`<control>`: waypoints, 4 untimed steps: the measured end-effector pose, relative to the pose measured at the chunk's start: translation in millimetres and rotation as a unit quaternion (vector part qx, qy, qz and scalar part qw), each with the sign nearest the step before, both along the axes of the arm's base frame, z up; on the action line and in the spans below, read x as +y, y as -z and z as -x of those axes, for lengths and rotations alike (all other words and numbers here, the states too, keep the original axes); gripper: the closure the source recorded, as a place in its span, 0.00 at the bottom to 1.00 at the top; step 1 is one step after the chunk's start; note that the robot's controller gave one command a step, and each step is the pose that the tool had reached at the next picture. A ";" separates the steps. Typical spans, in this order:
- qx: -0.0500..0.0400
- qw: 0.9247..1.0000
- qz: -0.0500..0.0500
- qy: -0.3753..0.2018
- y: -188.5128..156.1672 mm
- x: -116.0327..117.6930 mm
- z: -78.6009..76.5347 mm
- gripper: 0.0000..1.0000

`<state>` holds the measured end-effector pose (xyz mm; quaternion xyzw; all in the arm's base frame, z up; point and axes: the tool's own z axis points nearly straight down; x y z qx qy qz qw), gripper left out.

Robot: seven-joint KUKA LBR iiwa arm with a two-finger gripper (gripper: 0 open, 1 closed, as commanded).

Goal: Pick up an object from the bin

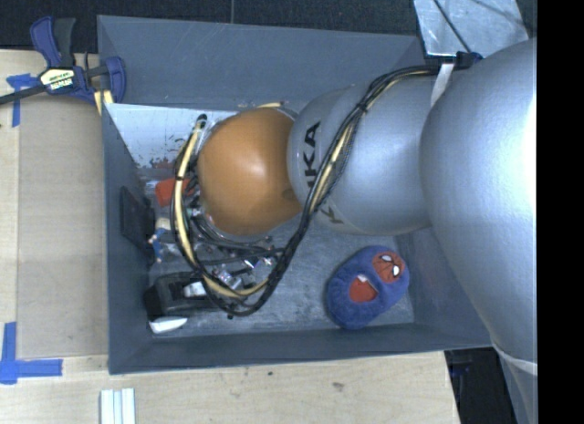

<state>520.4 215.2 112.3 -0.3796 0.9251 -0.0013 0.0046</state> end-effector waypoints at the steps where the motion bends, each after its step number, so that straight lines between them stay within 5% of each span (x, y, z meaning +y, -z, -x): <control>1: 0.001 0.997 0.000 -0.072 -9.8 -25.8 -32.1 0.00; 2: 0.004 0.995 0.001 -0.099 30.3 -46.6 7.5 0.00; 3: 0.002 0.995 0.000 -0.096 32.6 -47.2 6.4 1.00; 4: 0.001 0.996 0.000 -0.093 -143.8 -28.8 13.7 1.00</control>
Offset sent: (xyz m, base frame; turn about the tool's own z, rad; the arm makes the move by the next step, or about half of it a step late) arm 0.0296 -0.0239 0.0089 -0.1476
